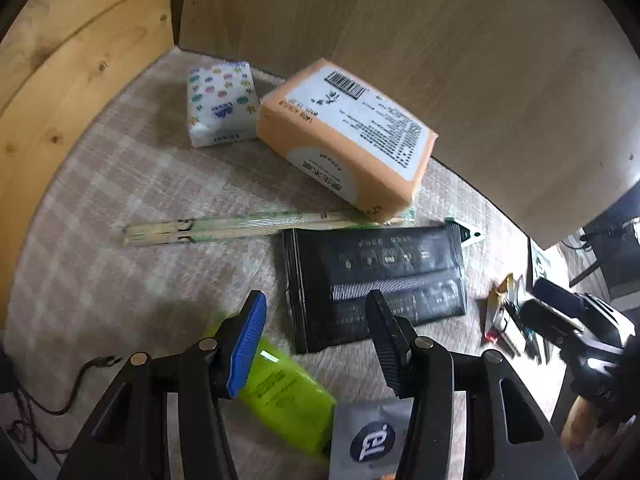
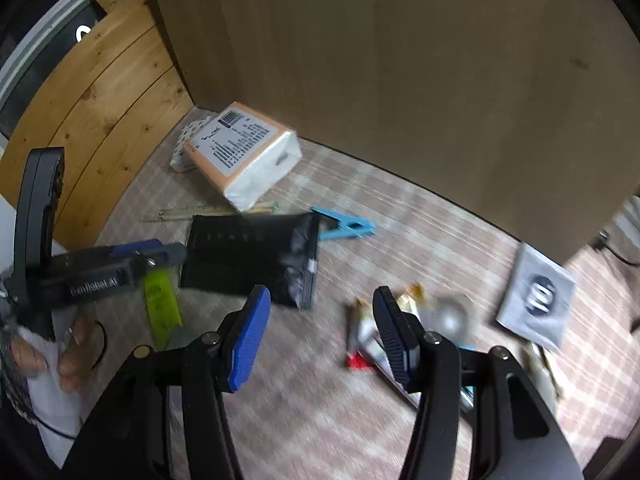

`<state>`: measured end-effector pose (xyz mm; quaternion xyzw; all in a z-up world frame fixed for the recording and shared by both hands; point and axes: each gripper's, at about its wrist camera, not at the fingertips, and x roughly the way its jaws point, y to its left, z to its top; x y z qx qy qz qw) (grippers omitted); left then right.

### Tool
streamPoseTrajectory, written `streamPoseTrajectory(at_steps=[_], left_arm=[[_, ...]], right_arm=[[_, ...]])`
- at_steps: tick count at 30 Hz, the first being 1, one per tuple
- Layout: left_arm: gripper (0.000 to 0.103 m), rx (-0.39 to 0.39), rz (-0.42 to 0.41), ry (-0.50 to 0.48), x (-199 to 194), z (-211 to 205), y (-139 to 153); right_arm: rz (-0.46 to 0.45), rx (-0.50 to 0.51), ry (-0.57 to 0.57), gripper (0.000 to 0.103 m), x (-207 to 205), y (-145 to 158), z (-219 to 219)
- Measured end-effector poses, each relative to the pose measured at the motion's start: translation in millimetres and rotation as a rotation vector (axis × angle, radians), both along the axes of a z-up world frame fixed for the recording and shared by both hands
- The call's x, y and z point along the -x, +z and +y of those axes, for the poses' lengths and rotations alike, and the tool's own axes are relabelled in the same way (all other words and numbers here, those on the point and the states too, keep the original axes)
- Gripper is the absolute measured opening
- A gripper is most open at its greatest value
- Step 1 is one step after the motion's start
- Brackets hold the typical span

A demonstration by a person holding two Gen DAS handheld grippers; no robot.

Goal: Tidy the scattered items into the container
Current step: 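Grasp the black zip pouch with both tools and lift it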

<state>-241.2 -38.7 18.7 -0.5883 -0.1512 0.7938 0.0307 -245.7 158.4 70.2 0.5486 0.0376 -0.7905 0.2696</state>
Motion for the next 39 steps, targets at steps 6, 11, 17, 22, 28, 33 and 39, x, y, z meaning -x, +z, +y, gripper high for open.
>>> streamPoseTrajectory(at_steps=[6, 11, 17, 22, 28, 33, 39], left_arm=[[0.049, -0.025, -0.031, 0.012, 7, 5, -16], [0.054, -0.012, -0.018, -0.001, 9, 13, -19], [0.060, -0.015, -0.001, -0.021, 9, 22, -21], [0.052, -0.066, 0.004, -0.037, 5, 28, -22], [0.041, -0.078, -0.003, -0.067, -6, 36, -20], [0.038, -0.036, 0.009, -0.083, -17, 45, -19], [0.027, -0.070, 0.010, -0.069, -30, 41, -19]], right_arm=[[-0.085, 0.019, 0.006, 0.050, 21, -30, -16], [-0.133, 0.038, 0.011, 0.042, 28, -45, -20], [-0.138, 0.066, 0.035, 0.036, 26, -51, -30], [-0.131, 0.050, 0.048, 0.032, 15, -50, -35], [-0.145, 0.080, 0.012, 0.024, 7, -47, -26], [-0.157, 0.069, 0.016, 0.023, -4, -49, -22], [-0.175, 0.084, -0.023, 0.014, -9, -48, -11]])
